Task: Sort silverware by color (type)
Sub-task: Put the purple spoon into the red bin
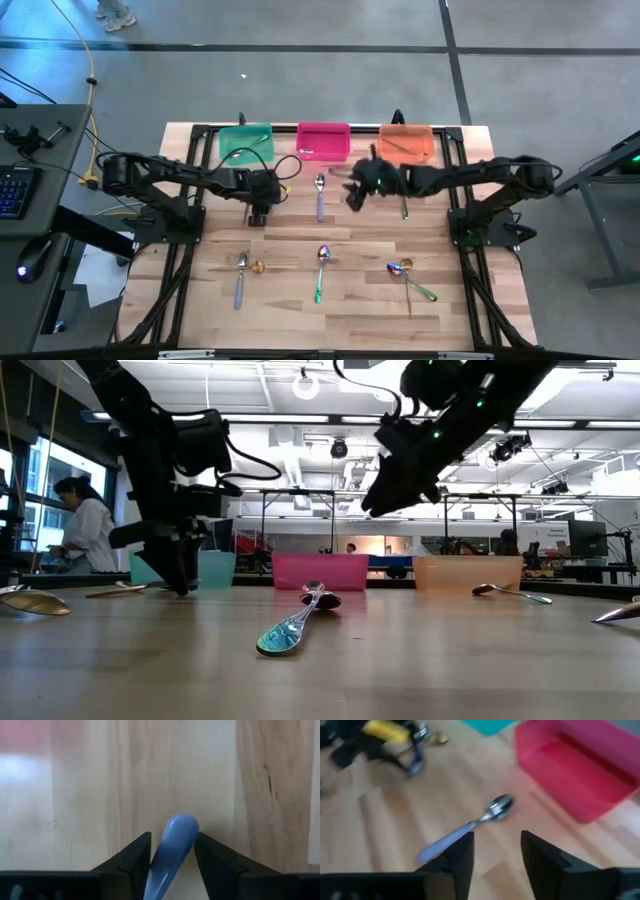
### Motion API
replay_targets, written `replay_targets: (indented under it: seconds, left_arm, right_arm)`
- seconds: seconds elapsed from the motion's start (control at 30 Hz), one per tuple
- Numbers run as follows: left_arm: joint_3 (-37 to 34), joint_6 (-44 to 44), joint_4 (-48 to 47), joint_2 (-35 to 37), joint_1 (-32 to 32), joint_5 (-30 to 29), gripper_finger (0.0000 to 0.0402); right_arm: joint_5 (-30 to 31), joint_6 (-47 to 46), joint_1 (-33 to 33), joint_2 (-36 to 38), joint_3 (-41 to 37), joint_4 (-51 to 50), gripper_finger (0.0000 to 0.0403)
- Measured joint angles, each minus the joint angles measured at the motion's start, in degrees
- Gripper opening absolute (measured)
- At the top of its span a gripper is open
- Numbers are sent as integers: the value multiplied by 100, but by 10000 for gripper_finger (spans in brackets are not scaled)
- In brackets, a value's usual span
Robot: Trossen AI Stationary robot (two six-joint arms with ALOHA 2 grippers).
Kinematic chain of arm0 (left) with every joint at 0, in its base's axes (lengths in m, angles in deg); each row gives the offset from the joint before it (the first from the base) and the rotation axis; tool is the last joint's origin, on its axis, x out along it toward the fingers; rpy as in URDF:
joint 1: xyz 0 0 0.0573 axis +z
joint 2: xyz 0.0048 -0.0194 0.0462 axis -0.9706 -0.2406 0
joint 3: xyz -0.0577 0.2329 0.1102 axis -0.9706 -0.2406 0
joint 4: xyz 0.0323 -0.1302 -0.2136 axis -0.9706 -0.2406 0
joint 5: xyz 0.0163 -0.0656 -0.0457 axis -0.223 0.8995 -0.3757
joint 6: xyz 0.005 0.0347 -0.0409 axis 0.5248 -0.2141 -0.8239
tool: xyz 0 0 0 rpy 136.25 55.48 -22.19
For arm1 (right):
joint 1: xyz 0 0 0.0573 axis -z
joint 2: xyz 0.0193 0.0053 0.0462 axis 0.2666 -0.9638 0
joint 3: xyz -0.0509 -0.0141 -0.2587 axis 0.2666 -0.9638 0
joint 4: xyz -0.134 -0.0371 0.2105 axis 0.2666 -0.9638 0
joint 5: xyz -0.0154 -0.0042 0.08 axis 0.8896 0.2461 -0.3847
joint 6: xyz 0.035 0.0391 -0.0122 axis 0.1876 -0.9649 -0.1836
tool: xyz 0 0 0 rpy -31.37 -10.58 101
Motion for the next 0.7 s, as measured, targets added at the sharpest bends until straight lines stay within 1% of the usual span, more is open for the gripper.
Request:
replay_targets:
  seconds: [0.07, 0.2, 0.23, 0.27, 0.47, 0.63, 0.7]
  left_arm:
    - [0, 98, -23, -4, -23, 10, 115]
    - [0, 82, -136, 1, -37, 45, 60]
    - [0, 67, -167, 1, -37, 47, 56]
    - [0, 57, -184, 0, -37, 46, 56]
    - [71, -108, -293, -8, -37, 35, 56]
    - [375, -176, -781, -44, -25, -64, 56]
    - [537, -175, -823, -39, -22, -63, 56]
  right_arm:
    - [-144, 4, 321, 0, 0, 68, 113]
    - [-389, 125, 877, 0, 0, 180, 35]
    - [-445, 256, 972, 0, 0, 224, 18]
    - [-492, 385, 1045, 0, 0, 293, 10]
    - [-1141, 448, 1351, -230, 2, 865, 21]
    - [-1205, 285, 1421, -636, 0, 1028, 3]
    - [-1206, 197, 1444, -722, 2, 1052, 2]
